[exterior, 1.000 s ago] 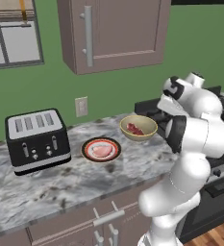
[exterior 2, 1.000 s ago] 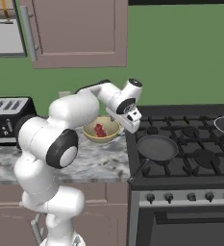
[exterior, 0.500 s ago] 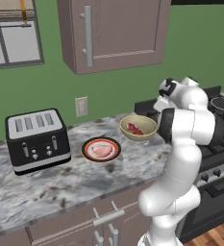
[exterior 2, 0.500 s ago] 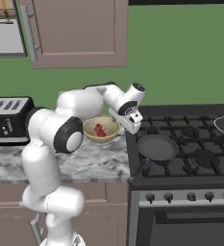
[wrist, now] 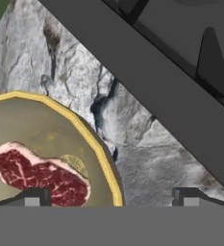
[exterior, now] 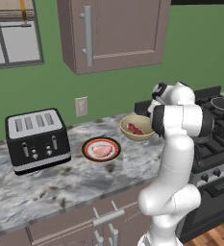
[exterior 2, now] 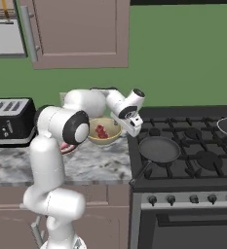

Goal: Place one of the steaks on the plate and the other in the bowl. Then place the bowl in the fridge.

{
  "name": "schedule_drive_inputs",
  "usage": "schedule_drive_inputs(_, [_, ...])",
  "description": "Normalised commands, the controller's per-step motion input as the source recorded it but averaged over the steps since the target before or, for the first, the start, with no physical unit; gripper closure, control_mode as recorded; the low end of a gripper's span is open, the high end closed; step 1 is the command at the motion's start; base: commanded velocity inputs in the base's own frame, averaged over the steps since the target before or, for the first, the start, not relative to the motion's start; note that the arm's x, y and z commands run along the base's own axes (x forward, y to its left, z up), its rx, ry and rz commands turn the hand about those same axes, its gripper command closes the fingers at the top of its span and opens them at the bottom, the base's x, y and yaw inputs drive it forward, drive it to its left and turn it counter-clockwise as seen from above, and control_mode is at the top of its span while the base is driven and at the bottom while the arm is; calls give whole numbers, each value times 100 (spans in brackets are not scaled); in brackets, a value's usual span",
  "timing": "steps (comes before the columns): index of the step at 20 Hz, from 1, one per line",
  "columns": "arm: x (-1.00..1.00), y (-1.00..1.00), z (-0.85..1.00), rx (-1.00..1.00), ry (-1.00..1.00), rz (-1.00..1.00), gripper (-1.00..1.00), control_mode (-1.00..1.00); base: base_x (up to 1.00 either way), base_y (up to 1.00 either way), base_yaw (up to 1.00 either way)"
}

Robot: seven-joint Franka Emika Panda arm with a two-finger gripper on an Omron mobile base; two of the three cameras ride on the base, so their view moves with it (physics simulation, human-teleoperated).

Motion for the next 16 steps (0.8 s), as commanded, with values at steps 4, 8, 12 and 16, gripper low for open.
schedule_drive_inputs(4, [52,18,-56,0,0,0,-100,-100,0,0,0])
schedule_drive_inputs(8, [22,5,-42,0,0,0,-100,-100,0,0,0])
schedule_drive_inputs(12, [1,0,-12,0,0,0,-100,-100,0,0,0])
schedule_drive_inputs(16, [4,18,0,0,0,0,-100,-100,0,0,0])
